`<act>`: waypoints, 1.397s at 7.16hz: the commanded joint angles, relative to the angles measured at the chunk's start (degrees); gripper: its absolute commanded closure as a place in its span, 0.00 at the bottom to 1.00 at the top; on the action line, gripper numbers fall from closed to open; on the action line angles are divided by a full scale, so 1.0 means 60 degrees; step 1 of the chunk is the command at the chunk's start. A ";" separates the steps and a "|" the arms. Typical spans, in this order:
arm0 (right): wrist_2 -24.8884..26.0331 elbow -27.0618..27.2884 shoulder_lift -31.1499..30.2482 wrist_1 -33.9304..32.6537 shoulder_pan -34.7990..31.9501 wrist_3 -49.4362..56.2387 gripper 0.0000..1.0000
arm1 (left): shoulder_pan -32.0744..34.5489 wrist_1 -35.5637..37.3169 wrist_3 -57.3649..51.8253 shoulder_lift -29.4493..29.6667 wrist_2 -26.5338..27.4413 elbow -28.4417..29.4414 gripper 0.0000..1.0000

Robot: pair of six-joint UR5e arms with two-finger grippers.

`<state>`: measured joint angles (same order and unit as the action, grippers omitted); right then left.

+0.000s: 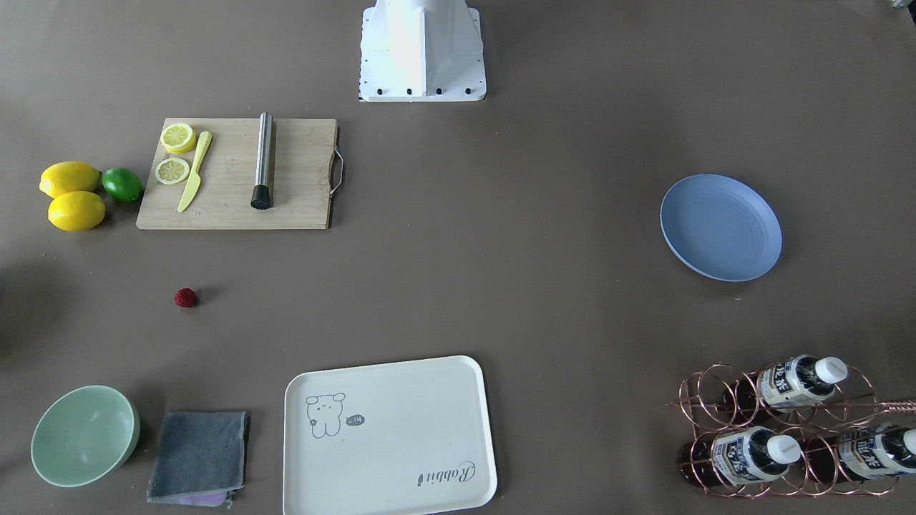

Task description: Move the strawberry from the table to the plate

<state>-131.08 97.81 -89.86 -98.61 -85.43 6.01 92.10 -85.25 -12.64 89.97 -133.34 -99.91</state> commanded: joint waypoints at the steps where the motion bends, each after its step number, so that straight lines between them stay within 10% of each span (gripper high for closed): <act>1: -0.0008 0.0016 0.0035 0.0000 0.0000 -0.0005 0.00 | 0.0044 0.0000 -0.0003 -0.0053 -0.0115 -0.0017 0.03; 10: -0.0168 0.0193 -0.0009 0.0000 0.0000 -0.0093 0.00 | 0.0294 0.0058 0.0026 -0.0025 -0.0042 -0.0427 0.03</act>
<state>-131.30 99.14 -89.78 -98.61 -85.43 5.49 93.92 -84.85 -12.58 89.75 -133.68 -102.24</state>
